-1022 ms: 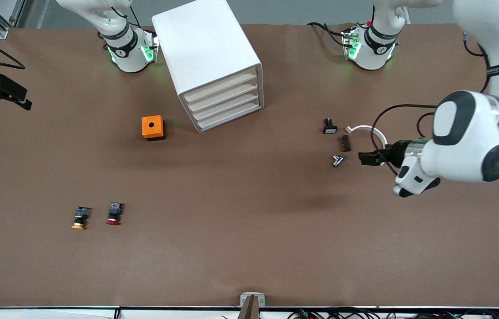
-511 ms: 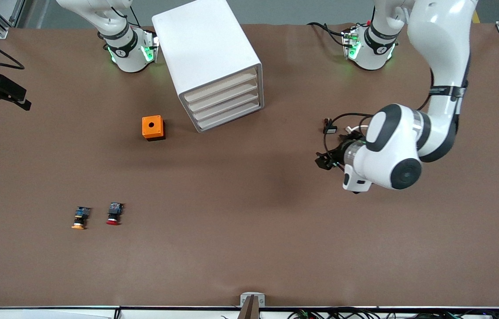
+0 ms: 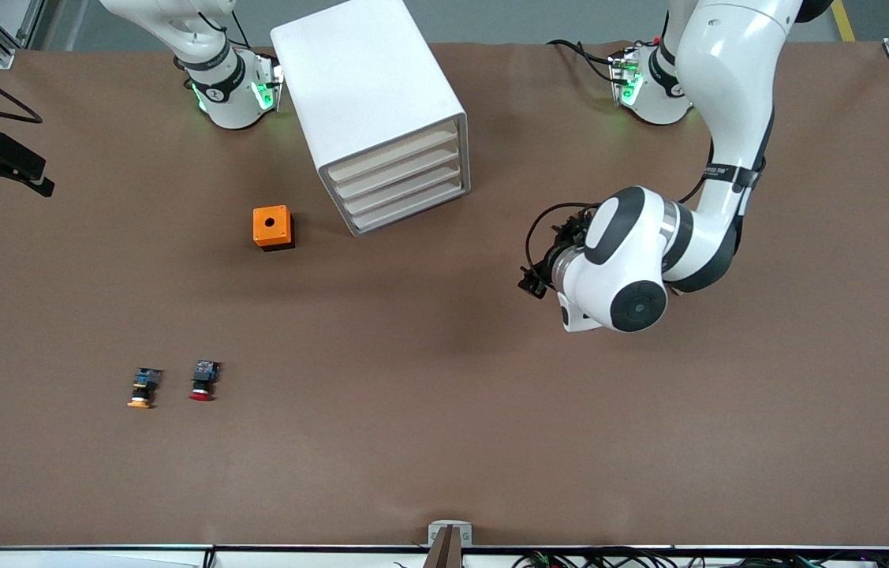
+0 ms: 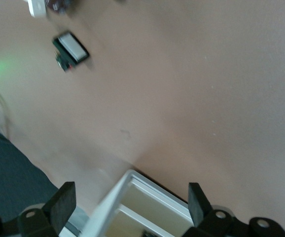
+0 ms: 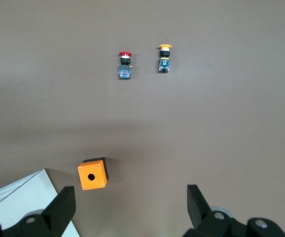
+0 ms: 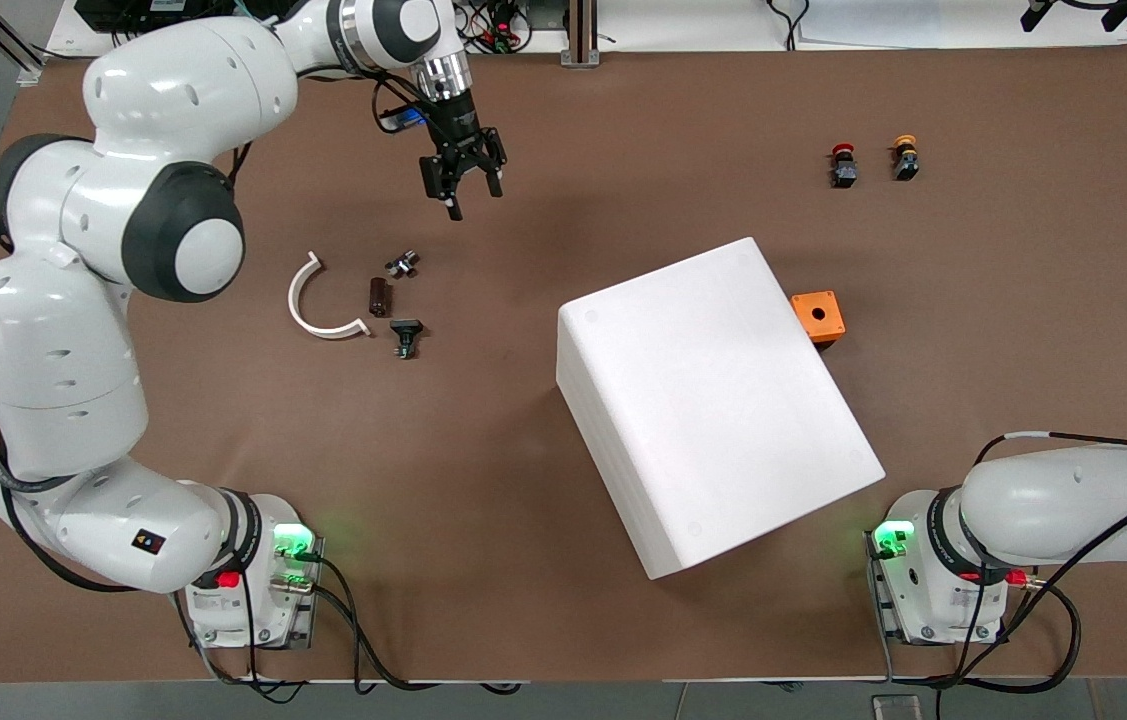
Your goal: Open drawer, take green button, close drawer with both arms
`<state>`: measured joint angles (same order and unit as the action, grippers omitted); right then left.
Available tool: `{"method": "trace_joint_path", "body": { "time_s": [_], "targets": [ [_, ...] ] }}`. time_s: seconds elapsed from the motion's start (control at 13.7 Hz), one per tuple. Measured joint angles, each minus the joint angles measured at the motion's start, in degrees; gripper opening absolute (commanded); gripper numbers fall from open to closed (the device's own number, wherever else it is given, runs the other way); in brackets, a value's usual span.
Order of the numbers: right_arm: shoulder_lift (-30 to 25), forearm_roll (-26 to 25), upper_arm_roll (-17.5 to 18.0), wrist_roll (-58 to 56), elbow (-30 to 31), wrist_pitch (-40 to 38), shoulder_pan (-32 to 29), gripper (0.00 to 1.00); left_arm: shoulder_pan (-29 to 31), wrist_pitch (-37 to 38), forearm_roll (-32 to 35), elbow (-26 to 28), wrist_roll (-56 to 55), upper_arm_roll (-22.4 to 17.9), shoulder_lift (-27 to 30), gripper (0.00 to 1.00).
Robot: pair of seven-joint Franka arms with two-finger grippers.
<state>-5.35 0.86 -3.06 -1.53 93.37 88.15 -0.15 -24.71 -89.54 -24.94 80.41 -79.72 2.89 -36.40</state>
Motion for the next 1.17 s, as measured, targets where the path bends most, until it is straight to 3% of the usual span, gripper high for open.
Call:
{"method": "trace_joint_path", "body": {
  "time_s": [0.58,1.17],
  "targets": [
    [7.25,-0.10,-0.21,0.02,-0.28,1.39,-0.17,1.00,-1.57,0.12,-16.84,-3.95,-26.88,0.01,-7.05,1.00],
    [14.99,-0.30,-0.76,0.02,-2.41,3.18,-1.07,1.00,-4.59,1.38,-28.36,-4.18,-40.31,0.02,-15.25,1.00]
  ]
}}
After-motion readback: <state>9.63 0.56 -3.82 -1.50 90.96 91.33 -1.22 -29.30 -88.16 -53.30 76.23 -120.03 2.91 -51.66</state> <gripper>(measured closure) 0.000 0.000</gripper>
